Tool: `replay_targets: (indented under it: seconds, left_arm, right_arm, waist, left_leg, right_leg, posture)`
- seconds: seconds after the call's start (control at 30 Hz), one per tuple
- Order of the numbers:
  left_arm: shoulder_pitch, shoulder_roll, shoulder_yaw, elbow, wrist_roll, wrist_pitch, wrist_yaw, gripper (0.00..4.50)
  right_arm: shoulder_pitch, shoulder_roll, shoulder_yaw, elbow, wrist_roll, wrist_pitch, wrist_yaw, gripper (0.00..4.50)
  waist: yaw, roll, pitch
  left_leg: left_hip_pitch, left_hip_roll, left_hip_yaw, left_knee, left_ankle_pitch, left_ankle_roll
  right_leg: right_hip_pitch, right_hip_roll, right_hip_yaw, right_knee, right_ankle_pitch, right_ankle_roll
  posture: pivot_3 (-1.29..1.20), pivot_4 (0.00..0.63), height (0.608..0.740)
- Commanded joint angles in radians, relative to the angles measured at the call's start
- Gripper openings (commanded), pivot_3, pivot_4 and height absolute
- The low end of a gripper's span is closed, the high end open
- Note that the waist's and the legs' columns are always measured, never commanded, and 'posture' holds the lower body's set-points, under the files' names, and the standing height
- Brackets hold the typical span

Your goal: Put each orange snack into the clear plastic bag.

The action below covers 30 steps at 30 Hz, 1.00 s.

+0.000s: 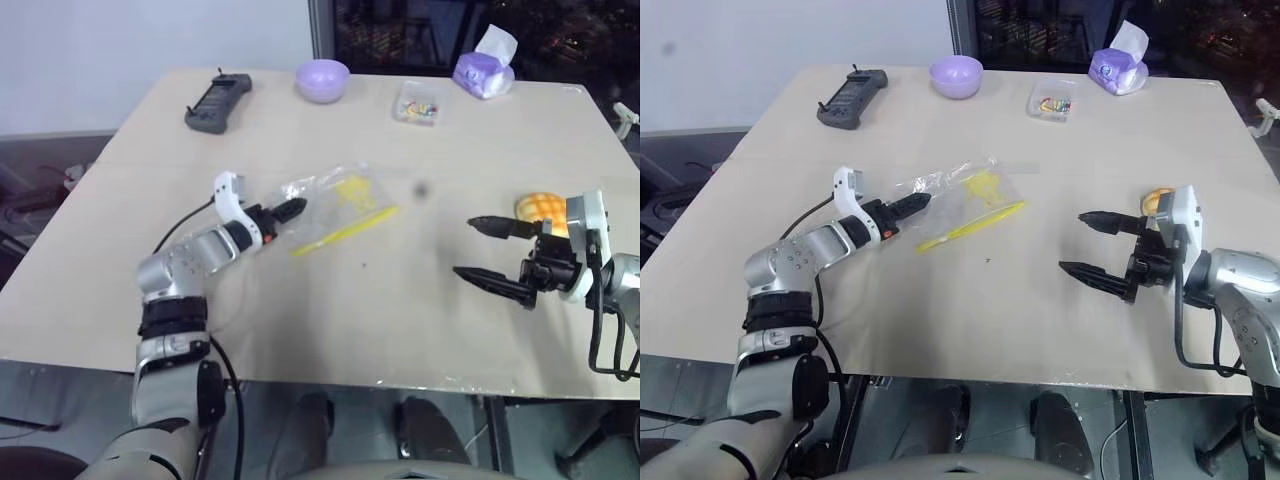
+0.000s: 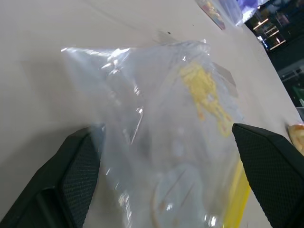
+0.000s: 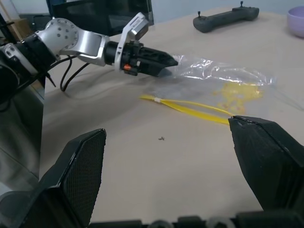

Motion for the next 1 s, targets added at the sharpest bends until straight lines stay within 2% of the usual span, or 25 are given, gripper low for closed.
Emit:
replay_targets:
  seconds: [0.03, 0.2, 0.27, 0.3, 0.47, 0.6, 0.67, 0.8, 1.0]
  left_arm:
    - [-0.006, -0.013, -0.020, 0.079, 0.024, 0.014, -0.015, 3.72]
    - [-0.006, -0.017, 0.004, 0.081, 0.004, 0.045, -0.030, 1.33]
    - [-0.010, -0.029, 0.037, 0.080, -0.018, 0.072, -0.011, 0.19]
    - [-0.015, -0.037, 0.060, 0.085, -0.030, 0.089, 0.005, 0.04]
    - [-0.010, -0.167, 0.289, -0.019, -0.238, 0.304, 0.227, 0.04]
    - [-0.050, -0.317, 0.521, -0.075, -0.482, 0.384, 0.547, 0.04]
    - [-0.060, -0.364, 0.573, -0.103, -0.580, 0.384, 0.679, 0.04]
    - [-0.038, -0.438, 0.548, -0.207, -0.784, 0.365, 0.903, 0.04]
    - [0.026, -0.425, 0.442, -0.250, -0.960, 0.283, 1.057, 0.04]
  right_arm:
    - [0.016, -0.001, -0.037, -0.043, 0.011, -0.020, -0.020, 4.50]
    - [0.038, 0.003, -0.036, -0.054, 0.011, -0.028, -0.034, 4.50]
    - [0.038, 0.005, -0.030, -0.054, 0.009, -0.032, -0.038, 4.50]
    - [0.037, 0.006, -0.027, -0.052, 0.008, -0.034, -0.039, 4.50]
    - [-0.003, 0.019, 0.038, -0.025, -0.079, -0.070, -0.080, 4.50]
    - [-0.072, 0.054, 0.209, 0.061, -0.321, -0.160, -0.174, 4.50]
    - [-0.106, 0.086, 0.268, 0.112, -0.410, -0.211, -0.217, 4.50]
    - [-0.235, 0.148, 0.402, 0.352, -0.727, -0.447, -0.404, 4.50]
    - [-0.412, 0.228, 0.477, 0.682, -0.897, -0.677, -0.527, 4.50]
  waist:
    - [0.000, 0.000, 0.000]
    - [0.000, 0.000, 0.000]
    - [-0.001, 0.000, 0.000]
    - [0.000, 0.000, 0.000]
    - [-0.004, 0.000, 0.000]
    - [0.000, -0.001, 0.000]
    - [-0.002, -0.002, 0.000]
    - [-0.006, -0.003, 0.000]
    - [-0.005, -0.003, 0.000]
  left_leg:
    - [0.000, 0.000, 0.000, 0.000, 0.000, 0.000]
    - [-0.001, 0.000, 0.000, 0.000, 0.000, 0.000]
    - [-0.001, 0.000, 0.000, 0.000, 0.000, 0.000]
    - [-0.001, 0.000, 0.000, 0.000, 0.000, 0.000]
    - [0.000, 0.000, 0.000, 0.000, 0.000, 0.000]
    - [-0.001, 0.000, -0.001, 0.002, 0.000, 0.000]
    - [-0.001, 0.000, -0.001, 0.003, 0.001, -0.001]
    - [-0.002, 0.000, 0.000, 0.003, 0.003, -0.004]
    - [-0.001, 0.000, 0.002, 0.004, 0.003, -0.005]
  right_leg:
    - [0.000, 0.000, 0.000, 0.000, 0.000, 0.000]
    - [0.000, 0.000, 0.000, 0.000, 0.000, 0.000]
    - [0.000, 0.000, 0.000, 0.000, 0.000, 0.000]
    - [0.000, 0.000, 0.000, 0.000, 0.000, 0.000]
    - [0.000, -0.001, 0.000, 0.000, 0.000, 0.000]
    - [0.000, -0.002, -0.001, 0.000, 0.000, 0.000]
    - [0.000, -0.002, -0.001, 0.000, 0.000, 0.000]
    - [-0.001, -0.002, 0.000, 0.001, 0.000, 0.000]
    - [-0.001, -0.001, 0.002, 0.000, 0.000, 0.000]
  posture:
    - [0.00, 0.150, 0.740]
    - [0.00, 0.150, 0.740]
    - [0.00, 0.150, 0.740]
    - [0.00, 0.150, 0.740]
    - [0.00, 0.150, 0.740]
    - [0.00, 0.150, 0.740]
    - [0.00, 0.150, 0.740]
    - [0.00, 0.150, 0.740]
    - [0.00, 0.150, 0.740]
